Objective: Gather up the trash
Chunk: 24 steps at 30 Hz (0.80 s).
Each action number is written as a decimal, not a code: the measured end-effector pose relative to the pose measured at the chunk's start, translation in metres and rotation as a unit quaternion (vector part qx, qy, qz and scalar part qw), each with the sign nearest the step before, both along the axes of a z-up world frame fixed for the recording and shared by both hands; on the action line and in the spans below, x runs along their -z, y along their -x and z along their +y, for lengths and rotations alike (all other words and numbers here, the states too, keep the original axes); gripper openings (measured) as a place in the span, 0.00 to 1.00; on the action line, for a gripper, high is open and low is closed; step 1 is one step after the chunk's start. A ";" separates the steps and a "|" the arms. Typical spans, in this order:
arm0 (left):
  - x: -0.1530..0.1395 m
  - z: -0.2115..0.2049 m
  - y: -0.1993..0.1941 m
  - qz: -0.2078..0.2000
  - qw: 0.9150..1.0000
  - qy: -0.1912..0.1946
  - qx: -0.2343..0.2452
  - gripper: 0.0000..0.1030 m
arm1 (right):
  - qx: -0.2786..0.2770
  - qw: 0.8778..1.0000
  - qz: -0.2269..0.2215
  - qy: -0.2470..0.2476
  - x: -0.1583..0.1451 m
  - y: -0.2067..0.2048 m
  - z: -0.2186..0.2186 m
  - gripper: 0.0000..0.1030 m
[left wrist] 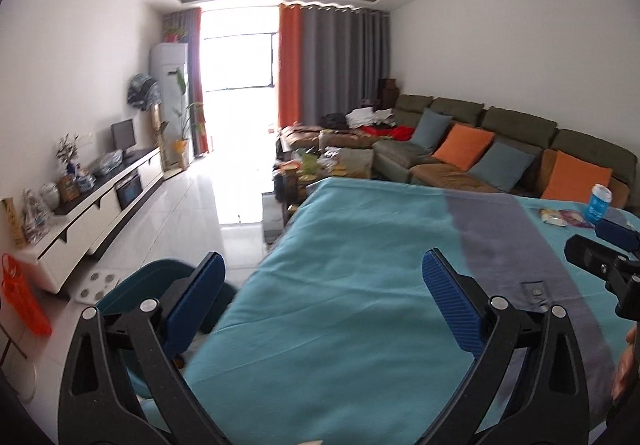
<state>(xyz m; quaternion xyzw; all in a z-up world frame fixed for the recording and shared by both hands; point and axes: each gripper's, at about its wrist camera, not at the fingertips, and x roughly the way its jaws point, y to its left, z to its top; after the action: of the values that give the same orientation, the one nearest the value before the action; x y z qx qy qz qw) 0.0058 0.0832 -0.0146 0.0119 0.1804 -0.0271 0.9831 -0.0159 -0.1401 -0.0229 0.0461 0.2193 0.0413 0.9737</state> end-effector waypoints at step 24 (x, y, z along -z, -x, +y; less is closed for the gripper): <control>-0.009 -0.094 0.025 -0.055 0.997 -0.003 0.062 0.95 | 0.101 0.994 -0.039 0.016 0.002 0.059 -0.062 0.93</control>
<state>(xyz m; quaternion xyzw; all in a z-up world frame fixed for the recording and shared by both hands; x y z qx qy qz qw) -0.0191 -0.0111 -0.0058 0.0275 0.1247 -0.0866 0.9880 -0.0751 -0.2020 -0.0246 0.0512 0.1763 -0.0594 0.9812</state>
